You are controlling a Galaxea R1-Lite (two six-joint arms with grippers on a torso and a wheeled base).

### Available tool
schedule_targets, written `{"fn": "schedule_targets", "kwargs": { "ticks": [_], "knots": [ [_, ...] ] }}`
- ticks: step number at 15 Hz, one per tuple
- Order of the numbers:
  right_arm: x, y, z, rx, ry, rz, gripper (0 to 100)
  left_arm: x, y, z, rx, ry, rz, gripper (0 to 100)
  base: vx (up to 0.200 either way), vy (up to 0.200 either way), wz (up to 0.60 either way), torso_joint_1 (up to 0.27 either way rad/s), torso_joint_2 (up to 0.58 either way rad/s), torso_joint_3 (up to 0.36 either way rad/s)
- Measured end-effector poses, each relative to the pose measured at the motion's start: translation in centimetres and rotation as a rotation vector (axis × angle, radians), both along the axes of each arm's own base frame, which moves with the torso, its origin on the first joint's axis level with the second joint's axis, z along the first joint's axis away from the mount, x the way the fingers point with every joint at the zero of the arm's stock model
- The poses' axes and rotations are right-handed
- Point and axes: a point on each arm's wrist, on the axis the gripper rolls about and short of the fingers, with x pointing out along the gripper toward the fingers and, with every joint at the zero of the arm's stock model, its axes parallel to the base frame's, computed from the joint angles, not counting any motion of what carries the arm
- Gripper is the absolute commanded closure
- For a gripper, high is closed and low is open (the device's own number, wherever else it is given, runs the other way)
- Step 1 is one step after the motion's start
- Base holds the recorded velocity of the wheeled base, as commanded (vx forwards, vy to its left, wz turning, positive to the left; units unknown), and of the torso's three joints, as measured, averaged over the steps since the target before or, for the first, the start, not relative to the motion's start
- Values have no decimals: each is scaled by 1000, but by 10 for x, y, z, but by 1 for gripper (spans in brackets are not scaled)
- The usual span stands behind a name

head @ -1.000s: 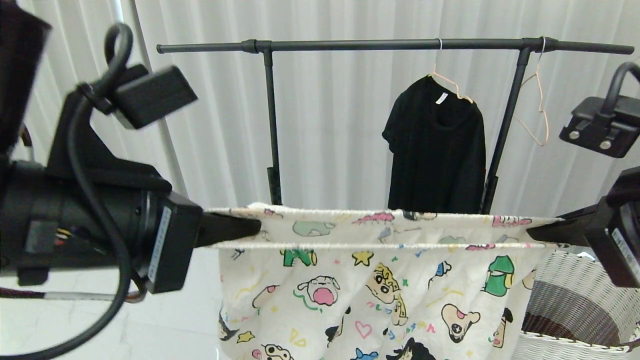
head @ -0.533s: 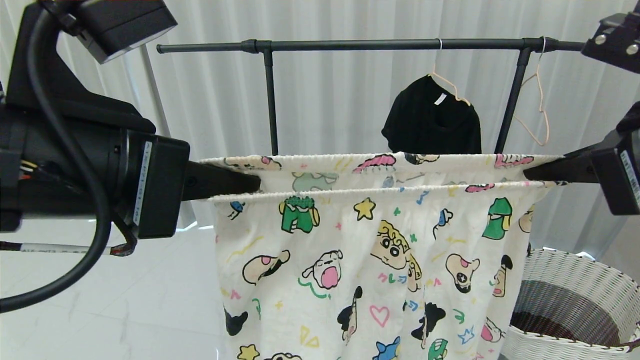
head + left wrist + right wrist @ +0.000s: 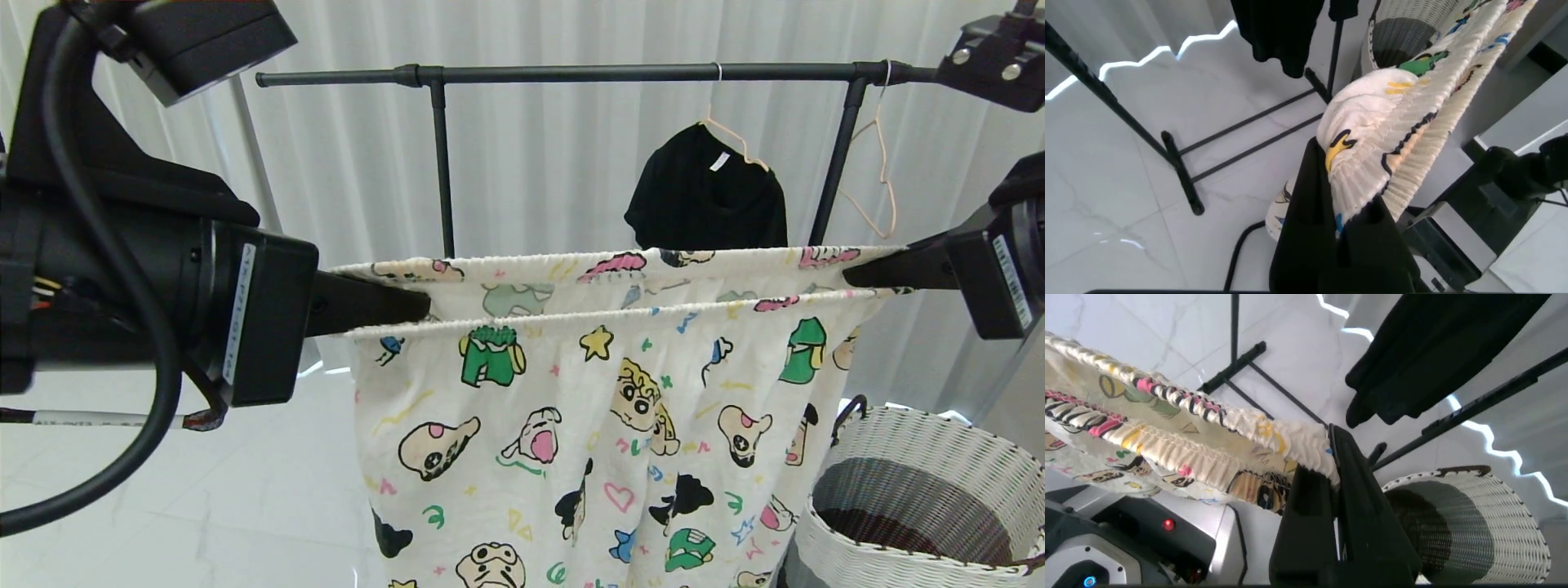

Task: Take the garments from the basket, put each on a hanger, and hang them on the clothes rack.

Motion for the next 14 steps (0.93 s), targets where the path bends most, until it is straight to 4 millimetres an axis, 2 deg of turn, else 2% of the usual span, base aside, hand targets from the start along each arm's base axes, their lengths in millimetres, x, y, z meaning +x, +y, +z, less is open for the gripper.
{"fn": "schedule_targets", "kwargs": {
  "ticks": [2, 4, 8, 11, 14],
  "knots": [
    [-3, -3, 0, -6, 6, 0, 100, 0, -2, 1, 10, -15, -16, 100, 0, 0, 0, 0, 0, 0],
    [-14, -10, 1, -33, 38, 17, 100, 2, -5, 3, 47, -68, -59, 100, 0, 0, 0, 0, 0, 0],
    [-60, -27, 14, -69, 124, 211, 100, 22, -25, 6, 87, -257, -181, 100, 0, 0, 0, 0, 0, 0],
    [-80, -27, 20, -64, 126, 355, 100, 36, -38, 1, 38, -222, -300, 100, 0, 0, 0, 0, 0, 0],
    [-85, -26, 21, -59, 121, 390, 100, 45, -40, -3, 40, -198, -288, 100, 0, 0, 0, 0, 0, 0]
  ]
}}
